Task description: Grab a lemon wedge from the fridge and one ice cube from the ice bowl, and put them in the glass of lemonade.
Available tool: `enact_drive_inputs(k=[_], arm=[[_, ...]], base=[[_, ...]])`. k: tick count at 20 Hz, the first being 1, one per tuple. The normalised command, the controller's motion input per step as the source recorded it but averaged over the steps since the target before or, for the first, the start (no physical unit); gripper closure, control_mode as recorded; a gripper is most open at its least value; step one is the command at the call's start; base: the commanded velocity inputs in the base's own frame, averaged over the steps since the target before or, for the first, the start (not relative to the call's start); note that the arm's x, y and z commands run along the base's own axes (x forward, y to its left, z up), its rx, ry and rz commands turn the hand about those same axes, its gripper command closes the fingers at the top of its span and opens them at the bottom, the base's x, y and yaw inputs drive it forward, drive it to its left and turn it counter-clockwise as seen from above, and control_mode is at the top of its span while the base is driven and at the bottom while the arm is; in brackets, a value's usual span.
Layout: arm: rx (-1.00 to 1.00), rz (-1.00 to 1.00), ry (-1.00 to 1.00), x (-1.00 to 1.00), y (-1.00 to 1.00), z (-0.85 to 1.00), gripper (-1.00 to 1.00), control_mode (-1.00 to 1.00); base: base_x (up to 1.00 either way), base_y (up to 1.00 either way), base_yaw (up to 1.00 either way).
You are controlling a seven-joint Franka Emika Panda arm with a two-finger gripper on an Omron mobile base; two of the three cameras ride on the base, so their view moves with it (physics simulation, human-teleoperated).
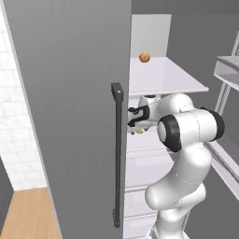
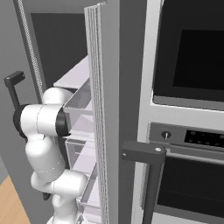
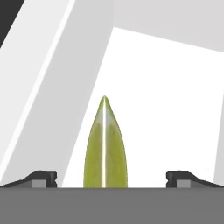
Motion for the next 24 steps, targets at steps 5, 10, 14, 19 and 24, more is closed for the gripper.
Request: enact_drive_inputs(k=[5,10,14,19,24], arm=[[0.00,0.00,0.05,-0.03,0.00,-0.14,1.00,-1.00],[0.00,0.00,0.02,0.00,0.00,-0.01,1.00,-1.00],[0.00,0.00,0.00,-0.02,0.00,0.00,1.00,-1.00],[0.00,0.00,0.00,-0.29,-0.04,0.00,1.00,-1.00],[0.04,0.00,-0.01,-0.88,-0.34,-0.01,1.00,-1.00]], base=[[0.00,0.00,0.00],[0.00,0.00,0.00],[0.00,0.00,0.00],[0.00,0.00,0.00],[0.00,0.00,0.00]])
